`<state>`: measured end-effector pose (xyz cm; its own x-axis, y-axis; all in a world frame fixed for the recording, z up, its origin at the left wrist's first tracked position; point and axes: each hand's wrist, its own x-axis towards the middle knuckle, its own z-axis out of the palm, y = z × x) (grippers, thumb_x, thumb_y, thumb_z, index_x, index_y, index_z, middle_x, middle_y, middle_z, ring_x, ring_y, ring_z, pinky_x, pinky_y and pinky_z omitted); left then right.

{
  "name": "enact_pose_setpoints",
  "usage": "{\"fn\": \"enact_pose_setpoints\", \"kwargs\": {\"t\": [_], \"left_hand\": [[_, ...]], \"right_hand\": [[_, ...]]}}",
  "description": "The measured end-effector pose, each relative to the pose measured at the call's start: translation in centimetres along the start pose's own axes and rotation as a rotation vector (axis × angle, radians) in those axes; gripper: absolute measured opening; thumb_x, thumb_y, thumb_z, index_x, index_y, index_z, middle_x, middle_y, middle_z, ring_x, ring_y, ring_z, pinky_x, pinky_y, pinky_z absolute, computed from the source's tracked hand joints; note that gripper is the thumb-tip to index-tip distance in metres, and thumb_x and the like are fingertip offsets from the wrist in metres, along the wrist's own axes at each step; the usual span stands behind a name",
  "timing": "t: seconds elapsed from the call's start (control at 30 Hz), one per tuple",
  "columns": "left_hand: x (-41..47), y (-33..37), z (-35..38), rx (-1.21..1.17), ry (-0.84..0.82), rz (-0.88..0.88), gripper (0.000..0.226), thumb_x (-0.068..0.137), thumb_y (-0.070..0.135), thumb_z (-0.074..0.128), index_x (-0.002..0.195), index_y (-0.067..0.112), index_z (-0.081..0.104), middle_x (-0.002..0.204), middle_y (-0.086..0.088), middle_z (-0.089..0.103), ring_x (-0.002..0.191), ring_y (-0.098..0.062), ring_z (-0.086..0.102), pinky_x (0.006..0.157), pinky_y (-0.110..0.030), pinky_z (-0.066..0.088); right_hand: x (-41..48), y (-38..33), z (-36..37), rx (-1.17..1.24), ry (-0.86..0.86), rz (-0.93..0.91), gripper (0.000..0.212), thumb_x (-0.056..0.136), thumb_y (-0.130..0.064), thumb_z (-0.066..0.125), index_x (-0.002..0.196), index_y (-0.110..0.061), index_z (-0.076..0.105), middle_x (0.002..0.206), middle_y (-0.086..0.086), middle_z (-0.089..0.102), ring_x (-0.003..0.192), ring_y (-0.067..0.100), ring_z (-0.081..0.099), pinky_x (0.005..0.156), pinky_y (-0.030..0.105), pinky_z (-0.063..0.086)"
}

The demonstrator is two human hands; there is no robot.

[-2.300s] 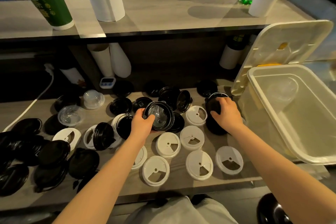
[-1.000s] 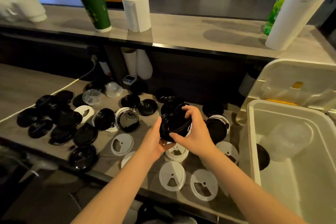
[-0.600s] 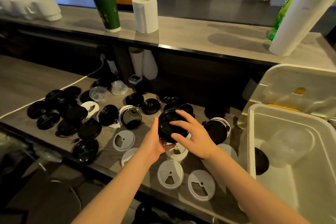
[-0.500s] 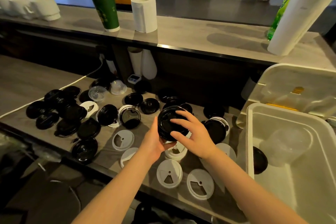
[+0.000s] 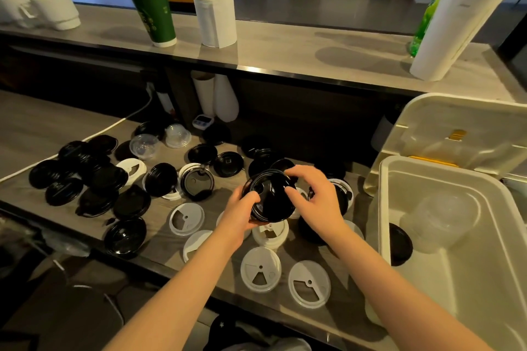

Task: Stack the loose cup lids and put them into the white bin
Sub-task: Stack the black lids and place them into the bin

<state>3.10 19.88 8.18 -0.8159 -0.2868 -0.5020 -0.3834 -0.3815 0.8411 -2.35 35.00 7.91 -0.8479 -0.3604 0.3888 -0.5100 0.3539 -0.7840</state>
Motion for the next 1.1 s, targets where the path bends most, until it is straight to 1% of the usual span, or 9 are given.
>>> {"fn": "enact_pose_setpoints", "kwargs": {"t": [0.13, 0.17, 0.27, 0.43, 0.53, 0.6, 0.73, 0.93, 1.1], "left_hand": [[-0.4, -0.1, 0.1, 0.122, -0.063, 0.056, 0.038, 0.088, 0.001, 0.043, 0.115, 0.026, 0.052, 0.111, -0.006, 0.059, 0.099, -0.02, 0.058, 0.069, -0.03, 0.052], [-0.5, -0.1, 0.1, 0.144, -0.085, 0.078, 0.037, 0.088, 0.001, 0.043, 0.113, 0.027, 0.053, 0.11, -0.005, 0.059, 0.098, -0.019, 0.058, 0.067, -0.027, 0.051], [-0.6, -0.3, 0.3, 0.172, -0.104, 0.102, 0.036, 0.089, 0.002, 0.048, 0.112, 0.029, 0.052, 0.11, -0.002, 0.059, 0.1, -0.017, 0.058, 0.066, -0.025, 0.052], [-0.2, -1.0, 0.6, 0.134, -0.048, 0.048, 0.043, 0.085, 0.001, 0.06, 0.119, 0.026, 0.049, 0.122, -0.007, 0.057, 0.107, -0.025, 0.058, 0.074, -0.035, 0.056], [0.0, -1.4, 0.6, 0.079, -0.047, 0.043, 0.046, 0.085, 0.001, 0.061, 0.122, 0.025, 0.047, 0.123, -0.008, 0.057, 0.104, -0.025, 0.06, 0.07, -0.033, 0.055], [0.1, -1.5, 0.6, 0.078, -0.038, 0.044, 0.047, 0.085, 0.0, 0.061, 0.122, 0.024, 0.047, 0.124, -0.009, 0.056, 0.106, -0.026, 0.059, 0.07, -0.033, 0.055], [0.0, -1.5, 0.6, 0.067, -0.041, 0.037, 0.046, 0.084, 0.001, 0.063, 0.12, 0.025, 0.048, 0.121, -0.007, 0.058, 0.103, -0.023, 0.061, 0.07, -0.032, 0.055], [-0.3, -1.5, 0.8, 0.036, -0.081, 0.033, 0.046, 0.084, 0.007, 0.066, 0.121, 0.027, 0.047, 0.112, 0.001, 0.06, 0.099, -0.018, 0.061, 0.072, -0.031, 0.053], [-0.3, -1.5, 0.7, 0.027, -0.059, 0.059, 0.044, 0.086, 0.005, 0.063, 0.119, 0.029, 0.046, 0.114, 0.001, 0.058, 0.096, -0.015, 0.061, 0.071, -0.031, 0.054]], "right_hand": [[1.0, 0.1, -0.2, -0.022, -0.12, 0.165, 0.047, 0.085, -0.02, 0.066, 0.129, -0.023, 0.051, 0.122, -0.012, 0.048, 0.113, -0.001, 0.042, 0.096, 0.012, 0.035], [1.1, 0.2, -0.2, -0.011, -0.156, 0.189, 0.046, 0.086, -0.018, 0.065, 0.13, -0.023, 0.052, 0.121, -0.013, 0.048, 0.113, -0.001, 0.043, 0.097, 0.015, 0.037], [0.9, 0.4, -0.3, -0.056, -0.131, 0.141, 0.03, 0.088, -0.014, 0.063, 0.117, -0.019, 0.065, 0.113, -0.01, 0.058, 0.109, 0.004, 0.05, 0.1, 0.029, 0.043], [0.8, 0.1, -0.2, -0.245, -0.009, 0.028, 0.022, 0.084, -0.012, 0.067, 0.105, -0.016, 0.07, 0.109, -0.004, 0.063, 0.106, 0.008, 0.05, 0.089, 0.01, 0.031], [1.0, -0.2, -0.5, -0.149, -0.009, 0.024, 0.012, 0.083, -0.013, 0.067, 0.095, -0.015, 0.067, 0.095, -0.01, 0.06, 0.095, 0.005, 0.052, 0.083, 0.012, 0.038], [1.1, -0.2, -0.5, -0.115, -0.028, 0.045, 0.005, 0.085, -0.019, 0.066, 0.091, -0.018, 0.067, 0.088, -0.018, 0.053, 0.089, 0.001, 0.048, 0.079, 0.013, 0.037], [1.5, -0.3, -0.9, -0.071, -0.022, 0.11, 0.007, 0.088, -0.019, 0.063, 0.087, -0.019, 0.07, 0.082, -0.02, 0.048, 0.084, 0.0, 0.048, 0.074, 0.009, 0.036], [1.2, -1.1, -1.3, 0.139, -0.114, 0.226, 0.012, 0.092, -0.01, 0.055, 0.089, -0.021, 0.057, 0.084, -0.012, 0.056, 0.078, -0.001, 0.054, 0.069, 0.008, 0.044], [1.2, -0.8, -1.0, 0.018, -0.061, 0.242, 0.01, 0.09, -0.012, 0.058, 0.087, -0.022, 0.056, 0.084, -0.01, 0.054, 0.077, 0.004, 0.053, 0.069, 0.015, 0.045]]}}
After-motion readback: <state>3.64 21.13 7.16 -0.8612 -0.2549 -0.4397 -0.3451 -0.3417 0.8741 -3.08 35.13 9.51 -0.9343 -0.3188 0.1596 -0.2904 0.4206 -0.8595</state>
